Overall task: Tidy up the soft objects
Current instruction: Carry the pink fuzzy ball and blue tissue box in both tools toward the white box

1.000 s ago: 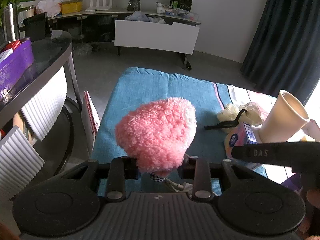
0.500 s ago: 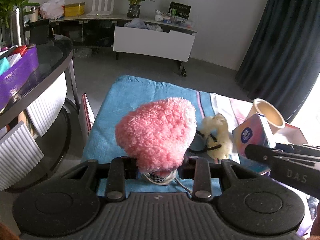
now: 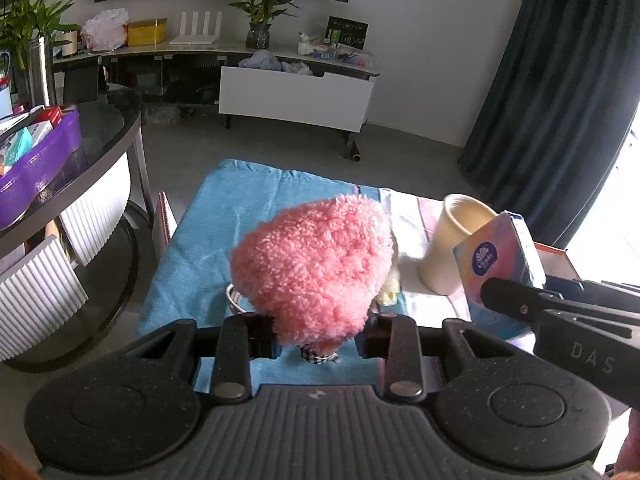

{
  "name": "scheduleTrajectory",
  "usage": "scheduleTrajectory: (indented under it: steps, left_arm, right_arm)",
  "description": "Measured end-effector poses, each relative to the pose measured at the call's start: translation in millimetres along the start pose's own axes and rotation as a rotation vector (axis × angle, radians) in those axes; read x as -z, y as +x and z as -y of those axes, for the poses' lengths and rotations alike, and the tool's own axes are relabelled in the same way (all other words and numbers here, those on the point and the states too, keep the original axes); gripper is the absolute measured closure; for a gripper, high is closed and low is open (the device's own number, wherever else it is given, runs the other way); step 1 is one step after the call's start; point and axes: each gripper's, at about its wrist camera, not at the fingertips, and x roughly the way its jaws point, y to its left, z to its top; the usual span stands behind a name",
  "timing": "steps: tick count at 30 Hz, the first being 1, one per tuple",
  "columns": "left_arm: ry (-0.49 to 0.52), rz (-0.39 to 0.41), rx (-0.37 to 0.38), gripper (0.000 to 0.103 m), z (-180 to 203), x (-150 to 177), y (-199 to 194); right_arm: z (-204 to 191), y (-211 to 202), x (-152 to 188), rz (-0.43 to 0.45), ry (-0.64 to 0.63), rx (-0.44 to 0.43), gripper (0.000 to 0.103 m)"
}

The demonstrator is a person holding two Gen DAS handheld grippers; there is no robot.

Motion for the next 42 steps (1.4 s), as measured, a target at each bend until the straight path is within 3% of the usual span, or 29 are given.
scheduleTrajectory:
  steps: [13,42]
  left_arm:
    - [0.045,0.022,0.025,0.07,42.8,3.9,-19.2]
    - [0.169,0.006,0.124,0.069,126.4,7.6,-10.3]
  right_arm:
    - [38.4,-37.8,2.5,0.065,0.023,0.017,0.072]
    - [122.8,-75.7,16.5,0.109,0.113,0.116,0.072]
